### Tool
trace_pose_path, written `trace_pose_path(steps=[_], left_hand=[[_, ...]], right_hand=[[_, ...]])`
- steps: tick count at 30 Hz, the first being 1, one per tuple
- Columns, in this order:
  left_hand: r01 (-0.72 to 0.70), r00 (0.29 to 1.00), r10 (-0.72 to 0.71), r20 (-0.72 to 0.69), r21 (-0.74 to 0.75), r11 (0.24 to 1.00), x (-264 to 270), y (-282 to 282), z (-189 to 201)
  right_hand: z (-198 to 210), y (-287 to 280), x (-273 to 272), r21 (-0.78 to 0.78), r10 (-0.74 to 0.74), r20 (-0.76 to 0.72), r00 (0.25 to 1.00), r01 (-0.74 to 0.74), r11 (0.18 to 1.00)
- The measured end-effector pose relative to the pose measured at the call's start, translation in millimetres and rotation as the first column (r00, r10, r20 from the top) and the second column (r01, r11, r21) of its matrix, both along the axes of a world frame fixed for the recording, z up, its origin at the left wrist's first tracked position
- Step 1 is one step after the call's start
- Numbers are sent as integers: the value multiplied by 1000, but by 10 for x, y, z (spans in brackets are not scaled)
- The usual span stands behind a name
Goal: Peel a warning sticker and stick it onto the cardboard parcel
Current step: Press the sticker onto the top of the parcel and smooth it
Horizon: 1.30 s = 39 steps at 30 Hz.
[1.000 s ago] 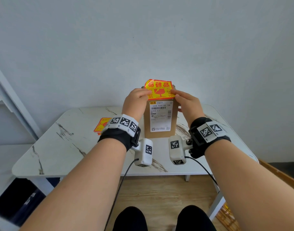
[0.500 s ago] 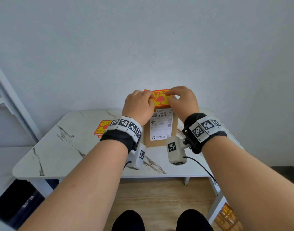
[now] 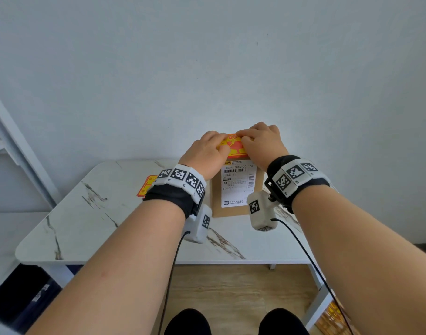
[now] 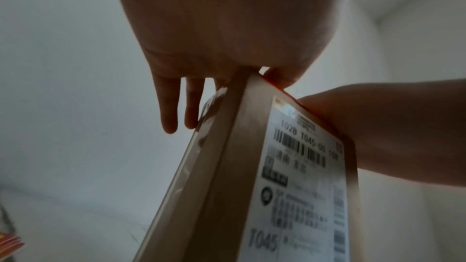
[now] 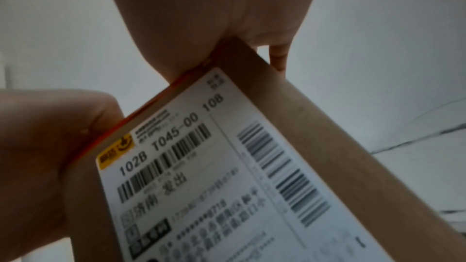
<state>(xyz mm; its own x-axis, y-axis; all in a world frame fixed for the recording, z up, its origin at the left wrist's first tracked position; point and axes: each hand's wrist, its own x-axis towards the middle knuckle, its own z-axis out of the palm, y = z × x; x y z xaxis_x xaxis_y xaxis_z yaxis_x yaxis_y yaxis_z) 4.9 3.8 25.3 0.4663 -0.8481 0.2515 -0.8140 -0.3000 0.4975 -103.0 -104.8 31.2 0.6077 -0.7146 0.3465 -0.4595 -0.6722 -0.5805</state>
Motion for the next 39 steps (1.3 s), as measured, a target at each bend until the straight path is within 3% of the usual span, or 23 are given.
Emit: trace_pose_path(steps=[4,9,14,19,27,33,39], left_hand=[[-50,995,54,-88,49,998,-26,-81,130],[-132,991,130,30,69,989,-60,-198,155],[-92,996,91,10,115,989,-10,-242,146],[-90,993,97,-63,109,990,-16,-231,122],[-42,998,47,-31,130,991,-8,-226,90],[-57,997,66,-41,193,980,-42,-238,138],[-59,991,27,131,246,967,9,-248,174]], right_hand=[[23,-2,38,-68,-20,-65,998,16,998],[90,-83,79,43,26,-51,998,-24,999],[98,-140,89,-22,5,-75,997,-7,1000],[124,-156,85,42,21,-114,993,-17,999],[62,-109,112,244,-22,43,999,10,970],[60,-87,85,239,-27,-10,1000,28,971],[51,-123,105,344,-7,119,993,-34,938]])
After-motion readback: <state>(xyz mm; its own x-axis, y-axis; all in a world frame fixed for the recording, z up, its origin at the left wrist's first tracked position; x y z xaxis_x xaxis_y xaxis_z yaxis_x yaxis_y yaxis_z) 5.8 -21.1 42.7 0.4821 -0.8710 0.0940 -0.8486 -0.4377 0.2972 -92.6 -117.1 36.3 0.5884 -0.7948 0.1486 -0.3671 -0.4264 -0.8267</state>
